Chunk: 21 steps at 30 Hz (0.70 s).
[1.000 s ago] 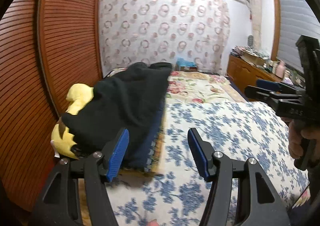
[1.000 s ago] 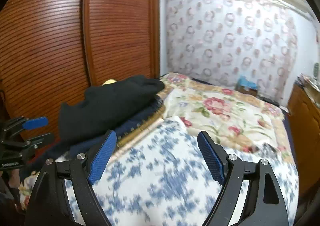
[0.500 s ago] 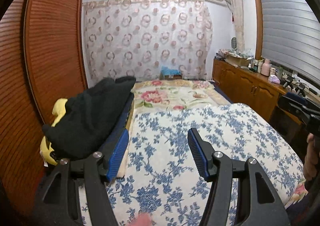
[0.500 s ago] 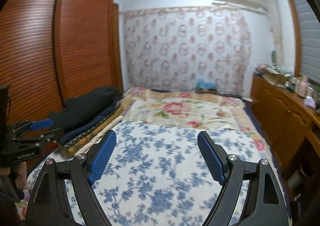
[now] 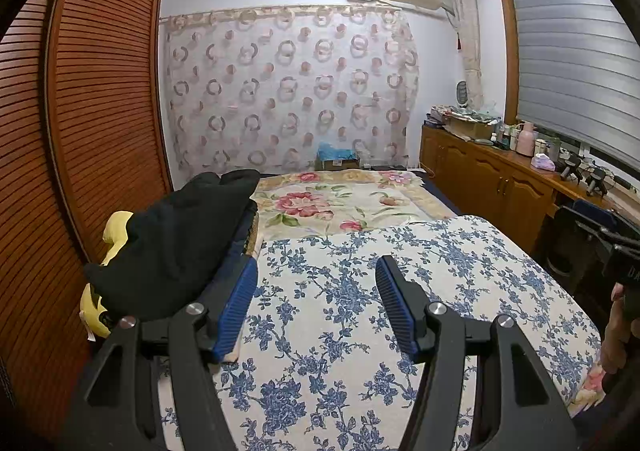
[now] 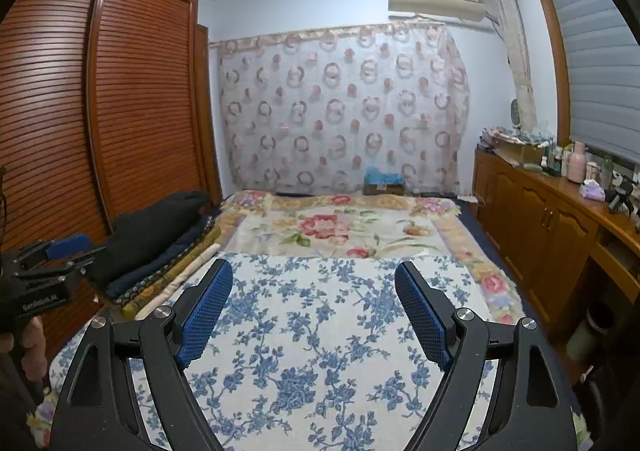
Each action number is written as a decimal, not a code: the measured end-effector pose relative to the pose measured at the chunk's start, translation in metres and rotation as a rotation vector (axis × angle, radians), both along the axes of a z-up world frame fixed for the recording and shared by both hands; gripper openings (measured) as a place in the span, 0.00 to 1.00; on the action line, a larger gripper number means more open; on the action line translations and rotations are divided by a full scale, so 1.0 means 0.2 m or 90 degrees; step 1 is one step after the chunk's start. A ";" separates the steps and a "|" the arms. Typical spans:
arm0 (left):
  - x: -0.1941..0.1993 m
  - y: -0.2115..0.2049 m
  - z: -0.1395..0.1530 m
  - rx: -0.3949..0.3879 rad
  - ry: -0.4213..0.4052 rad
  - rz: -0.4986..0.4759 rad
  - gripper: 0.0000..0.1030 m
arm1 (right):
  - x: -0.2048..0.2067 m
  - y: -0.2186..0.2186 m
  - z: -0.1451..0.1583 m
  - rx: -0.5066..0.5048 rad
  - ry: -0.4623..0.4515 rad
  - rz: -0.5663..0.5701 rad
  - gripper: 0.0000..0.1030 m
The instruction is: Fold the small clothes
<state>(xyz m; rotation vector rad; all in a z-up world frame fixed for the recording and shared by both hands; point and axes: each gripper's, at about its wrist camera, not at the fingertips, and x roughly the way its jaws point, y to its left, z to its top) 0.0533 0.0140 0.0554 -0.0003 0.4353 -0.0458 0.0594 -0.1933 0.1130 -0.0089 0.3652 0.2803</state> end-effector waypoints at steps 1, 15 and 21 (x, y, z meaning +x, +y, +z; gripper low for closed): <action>0.00 0.00 0.00 0.001 0.000 0.001 0.59 | 0.00 0.00 0.00 0.000 0.001 0.000 0.83; -0.01 0.02 0.01 -0.001 -0.005 0.003 0.59 | 0.01 0.03 -0.02 -0.004 0.006 -0.007 0.83; -0.03 0.01 0.02 -0.002 -0.012 0.005 0.59 | 0.01 0.03 -0.02 -0.005 0.005 -0.010 0.83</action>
